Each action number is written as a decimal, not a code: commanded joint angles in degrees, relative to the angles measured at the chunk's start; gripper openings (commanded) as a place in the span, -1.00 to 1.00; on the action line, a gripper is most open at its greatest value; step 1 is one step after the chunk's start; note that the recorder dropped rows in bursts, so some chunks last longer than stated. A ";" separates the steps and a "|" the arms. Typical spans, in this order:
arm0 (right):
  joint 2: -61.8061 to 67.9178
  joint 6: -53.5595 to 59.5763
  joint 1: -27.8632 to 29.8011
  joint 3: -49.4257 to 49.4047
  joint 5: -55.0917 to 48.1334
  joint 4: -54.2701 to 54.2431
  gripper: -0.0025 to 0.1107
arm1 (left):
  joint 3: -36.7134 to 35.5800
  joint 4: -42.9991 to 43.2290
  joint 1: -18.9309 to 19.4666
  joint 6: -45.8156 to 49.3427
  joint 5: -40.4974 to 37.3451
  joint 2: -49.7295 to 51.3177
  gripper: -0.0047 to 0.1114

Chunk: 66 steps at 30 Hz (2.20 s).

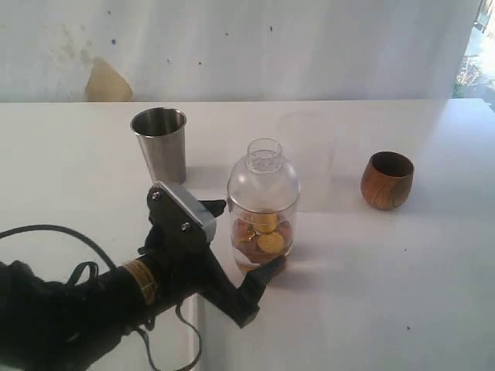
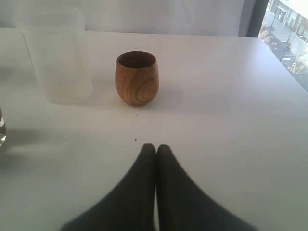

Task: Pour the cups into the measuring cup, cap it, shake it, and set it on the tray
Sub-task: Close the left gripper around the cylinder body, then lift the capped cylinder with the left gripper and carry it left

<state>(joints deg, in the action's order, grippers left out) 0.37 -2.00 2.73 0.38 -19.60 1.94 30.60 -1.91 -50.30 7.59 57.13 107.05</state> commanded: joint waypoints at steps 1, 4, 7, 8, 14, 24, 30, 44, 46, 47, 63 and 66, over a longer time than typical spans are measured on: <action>-0.37 -0.23 -0.29 -0.38 0.06 -0.01 -0.96 | 5.68 1.91 -0.31 -0.52 -3.98 2.41 0.89; -0.37 -0.23 -0.29 -0.38 0.06 -0.01 -0.96 | 8.79 1.91 -0.31 -0.52 -5.01 4.34 0.89; -0.37 -0.23 -0.29 -0.38 0.06 -0.01 -0.96 | 10.95 1.91 -0.31 -0.52 -5.01 6.23 0.89; -0.37 -0.23 -0.29 -0.38 0.06 -0.01 -0.96 | 11.52 1.91 -0.31 -0.79 -5.01 6.84 0.89; -0.37 -0.23 -0.29 -0.38 0.06 -0.01 -0.96 | 15.74 2.25 -0.31 -1.41 -5.36 9.23 0.89; -0.37 -0.23 -0.29 -0.38 0.06 -0.01 -0.96 | 20.41 2.25 -0.31 -1.42 -7.13 12.06 0.89; -0.37 -0.23 -0.29 -0.38 0.06 -0.01 -0.96 | 20.49 2.25 -0.31 -1.31 -7.37 12.29 0.89; -0.37 -0.23 -0.29 -0.38 0.06 -0.01 -0.96 | 20.49 2.62 -0.31 -4.21 -4.11 6.86 -0.91; -0.37 -0.23 -0.29 -0.38 0.06 -0.01 -0.96 | 20.49 2.49 -0.31 -6.97 -3.01 3.91 -0.91; -0.37 -0.23 -0.29 -0.38 0.06 -0.01 -0.96 | 20.49 2.49 -0.31 -8.51 -2.73 1.12 -0.91; -0.37 -0.23 -0.29 -0.38 0.06 -0.01 -0.96 | 16.14 -2.20 4.38 -5.46 -19.91 -16.95 -0.92; -0.37 -0.23 -0.29 -0.38 0.06 -0.01 -0.96 | 15.39 24.26 2.43 -16.20 -20.79 -19.23 -0.92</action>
<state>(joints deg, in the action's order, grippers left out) 0.37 -2.00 2.73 0.26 -19.71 1.71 45.73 8.70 -46.38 -4.22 32.53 90.44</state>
